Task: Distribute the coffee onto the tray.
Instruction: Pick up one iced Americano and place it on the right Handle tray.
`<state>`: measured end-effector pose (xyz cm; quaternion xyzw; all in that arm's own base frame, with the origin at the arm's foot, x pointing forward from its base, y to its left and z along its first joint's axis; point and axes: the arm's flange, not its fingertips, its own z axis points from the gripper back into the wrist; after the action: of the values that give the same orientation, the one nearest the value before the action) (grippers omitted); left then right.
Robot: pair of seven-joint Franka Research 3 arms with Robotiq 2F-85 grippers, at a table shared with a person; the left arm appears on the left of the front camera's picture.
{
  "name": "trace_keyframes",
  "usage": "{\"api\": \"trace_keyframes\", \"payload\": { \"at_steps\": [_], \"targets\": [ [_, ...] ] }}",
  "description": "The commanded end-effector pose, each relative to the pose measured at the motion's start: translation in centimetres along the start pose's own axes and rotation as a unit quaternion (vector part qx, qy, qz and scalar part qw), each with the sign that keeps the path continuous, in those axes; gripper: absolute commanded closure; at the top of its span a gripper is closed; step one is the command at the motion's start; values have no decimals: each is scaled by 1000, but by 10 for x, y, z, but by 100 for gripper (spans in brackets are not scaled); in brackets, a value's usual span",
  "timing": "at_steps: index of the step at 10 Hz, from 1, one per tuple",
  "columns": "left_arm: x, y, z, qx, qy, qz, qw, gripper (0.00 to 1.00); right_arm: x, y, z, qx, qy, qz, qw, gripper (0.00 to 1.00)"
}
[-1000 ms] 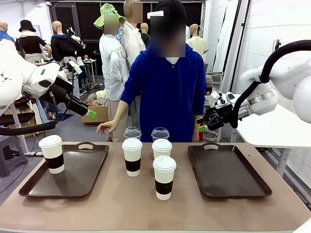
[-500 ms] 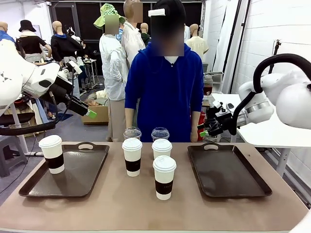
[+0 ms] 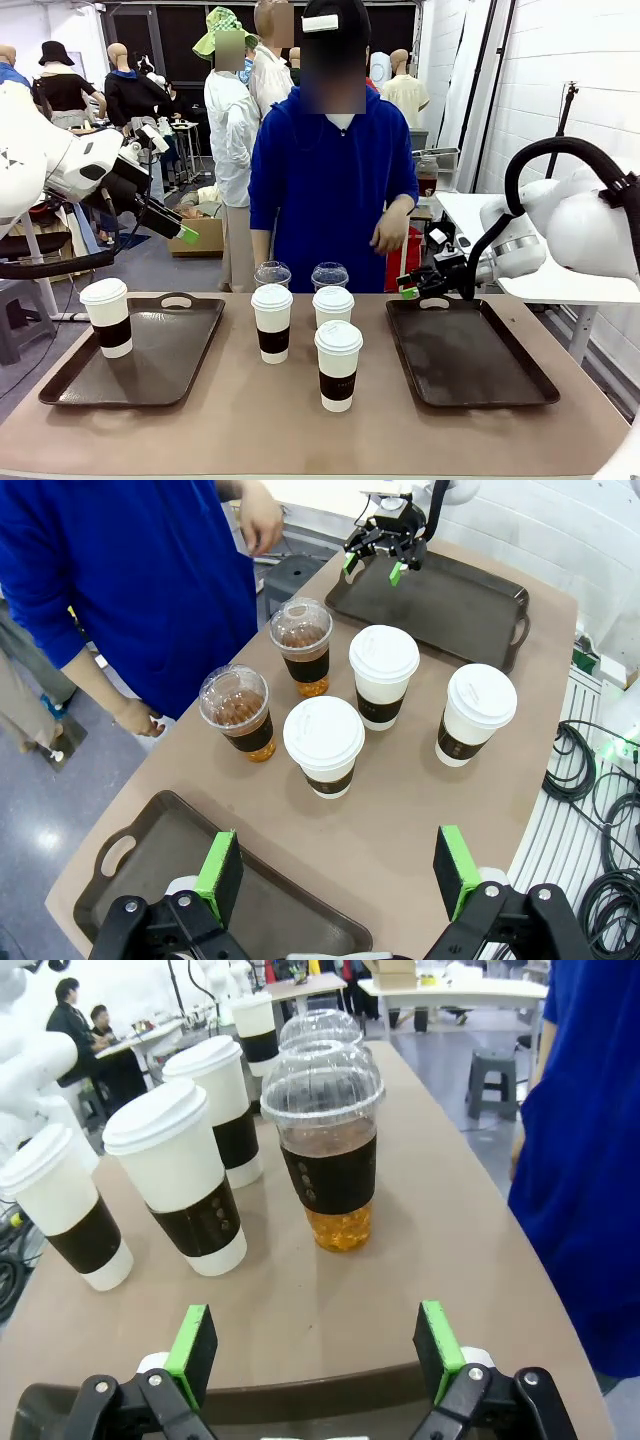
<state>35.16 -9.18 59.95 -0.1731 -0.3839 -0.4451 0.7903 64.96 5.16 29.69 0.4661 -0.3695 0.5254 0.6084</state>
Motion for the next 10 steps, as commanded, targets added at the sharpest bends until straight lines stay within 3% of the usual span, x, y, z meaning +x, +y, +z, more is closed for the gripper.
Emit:
{"api": "trace_keyframes", "payload": {
  "at_steps": [1,5,10],
  "targets": [
    [-1,1,0,-4,-1,0,1000,0,-6,-15,2,13,-33,0,999,0],
    [-1,1,0,-4,-1,0,1000,0,5,-20,-17,-9,-44,-8,999,0],
    [-1,1,0,-4,-1,0,1000,0,5,-25,-92,12,-45,-19,999,0]
  ]
}}
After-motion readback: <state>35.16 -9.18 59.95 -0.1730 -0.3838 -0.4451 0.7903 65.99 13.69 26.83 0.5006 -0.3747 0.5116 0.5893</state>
